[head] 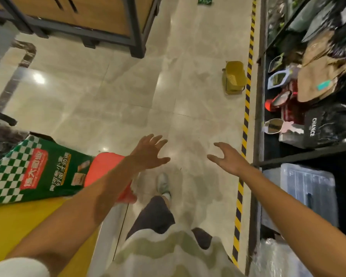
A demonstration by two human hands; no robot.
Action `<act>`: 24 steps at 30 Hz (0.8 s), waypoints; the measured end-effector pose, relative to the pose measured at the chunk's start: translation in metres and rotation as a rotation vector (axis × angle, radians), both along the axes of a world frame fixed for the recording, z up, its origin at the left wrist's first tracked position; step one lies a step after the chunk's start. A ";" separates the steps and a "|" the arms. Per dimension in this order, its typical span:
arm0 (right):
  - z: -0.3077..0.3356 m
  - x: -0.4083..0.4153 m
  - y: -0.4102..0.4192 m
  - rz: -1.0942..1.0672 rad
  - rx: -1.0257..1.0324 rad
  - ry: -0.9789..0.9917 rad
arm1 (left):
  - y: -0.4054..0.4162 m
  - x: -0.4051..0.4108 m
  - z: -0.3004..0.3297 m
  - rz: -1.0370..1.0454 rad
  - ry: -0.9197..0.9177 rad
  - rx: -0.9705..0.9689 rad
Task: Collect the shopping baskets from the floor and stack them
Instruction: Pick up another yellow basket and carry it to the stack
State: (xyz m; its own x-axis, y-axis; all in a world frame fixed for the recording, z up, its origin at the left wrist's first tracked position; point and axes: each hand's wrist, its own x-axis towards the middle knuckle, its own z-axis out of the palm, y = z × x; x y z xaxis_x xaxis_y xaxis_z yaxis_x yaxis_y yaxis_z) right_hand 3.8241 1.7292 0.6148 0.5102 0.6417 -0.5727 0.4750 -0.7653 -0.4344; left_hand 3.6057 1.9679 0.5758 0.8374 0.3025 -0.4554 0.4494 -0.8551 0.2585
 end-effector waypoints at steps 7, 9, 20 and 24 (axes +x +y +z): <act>-0.001 0.108 0.113 -0.103 0.040 0.019 | 0.126 0.128 0.002 -0.009 0.000 -0.015; -0.005 0.138 0.138 -0.122 0.039 0.028 | 0.155 0.164 0.002 -0.017 0.012 -0.028; -0.042 0.343 0.287 -0.193 0.086 0.051 | 0.320 0.395 -0.004 -0.109 0.104 0.043; -0.036 0.423 0.329 -0.265 0.083 0.050 | 0.374 0.489 0.009 -0.161 0.100 0.031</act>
State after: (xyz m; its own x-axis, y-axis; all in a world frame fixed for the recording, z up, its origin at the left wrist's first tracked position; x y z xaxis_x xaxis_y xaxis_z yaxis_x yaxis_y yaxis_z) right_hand 4.2473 2.0577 0.5784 0.6387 0.5355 -0.5526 0.2397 -0.8209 -0.5184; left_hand 4.0944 2.3423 0.5851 0.8272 0.1836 -0.5311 0.3285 -0.9248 0.1919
